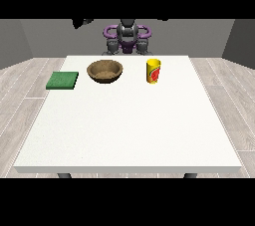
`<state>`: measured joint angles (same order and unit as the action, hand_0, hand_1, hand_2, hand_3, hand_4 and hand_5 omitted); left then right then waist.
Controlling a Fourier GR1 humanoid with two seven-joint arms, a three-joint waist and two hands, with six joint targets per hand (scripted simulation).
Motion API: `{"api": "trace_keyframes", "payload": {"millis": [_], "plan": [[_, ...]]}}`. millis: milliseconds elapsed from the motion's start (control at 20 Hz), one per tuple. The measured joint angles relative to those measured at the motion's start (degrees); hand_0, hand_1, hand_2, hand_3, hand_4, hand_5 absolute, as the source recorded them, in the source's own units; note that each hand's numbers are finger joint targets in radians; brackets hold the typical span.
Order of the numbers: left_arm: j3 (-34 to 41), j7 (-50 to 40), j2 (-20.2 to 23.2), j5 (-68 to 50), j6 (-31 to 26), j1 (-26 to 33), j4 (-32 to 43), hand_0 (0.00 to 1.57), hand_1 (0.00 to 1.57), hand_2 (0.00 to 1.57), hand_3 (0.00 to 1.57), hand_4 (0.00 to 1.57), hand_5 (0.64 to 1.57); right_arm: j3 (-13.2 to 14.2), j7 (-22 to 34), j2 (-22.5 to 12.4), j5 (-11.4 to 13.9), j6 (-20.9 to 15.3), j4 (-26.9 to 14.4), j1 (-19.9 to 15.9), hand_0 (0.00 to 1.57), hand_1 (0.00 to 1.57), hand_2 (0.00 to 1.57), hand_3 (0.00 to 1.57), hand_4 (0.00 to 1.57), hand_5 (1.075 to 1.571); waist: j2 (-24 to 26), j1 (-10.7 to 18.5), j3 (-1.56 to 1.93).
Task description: Pick the cup and pour the ball into the bowl, then pick the bowl and place it on the pad
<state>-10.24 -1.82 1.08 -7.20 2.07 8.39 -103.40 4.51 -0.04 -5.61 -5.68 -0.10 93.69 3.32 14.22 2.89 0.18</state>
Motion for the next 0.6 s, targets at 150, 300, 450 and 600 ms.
{"api": "trace_keyframes", "payload": {"millis": [150,300,450,600], "plan": [[0.2,0.6,0.6,0.2,-0.5,0.0,-3.5,0.0,0.0,0.0,0.0,0.0,1.453,1.4,-0.8,-0.5,-1.3,0.8,0.7,-1.2,0.0,0.0,0.0,0.0,0.0,1.566,-3.6,-0.1,-0.1],[0.8,1.4,1.0,2.0,0.0,-2.8,-4.0,0.0,0.0,0.0,0.0,0.0,1.384,1.0,-3.5,0.0,-0.7,1.2,-0.9,-2.9,0.0,0.0,0.0,0.0,0.0,1.562,-7.5,-0.2,-0.13],[2.2,5.3,1.4,3.5,-0.2,-6.1,-1.1,0.0,0.0,0.0,0.0,0.0,1.335,1.5,-6.8,0.2,-0.8,1.6,-3.3,-6.1,0.0,0.0,0.0,0.0,0.0,1.566,-12.8,-0.5,-0.15],[5.0,8.2,2.5,4.5,-0.2,-10.5,2.5,0.0,0.0,0.0,0.0,0.0,1.283,2.2,-9.1,-0.6,-1.7,3.2,-5.4,-9.2,0.0,0.0,0.0,0.0,0.0,1.562,-17.8,-1.6,-0.17]]}}
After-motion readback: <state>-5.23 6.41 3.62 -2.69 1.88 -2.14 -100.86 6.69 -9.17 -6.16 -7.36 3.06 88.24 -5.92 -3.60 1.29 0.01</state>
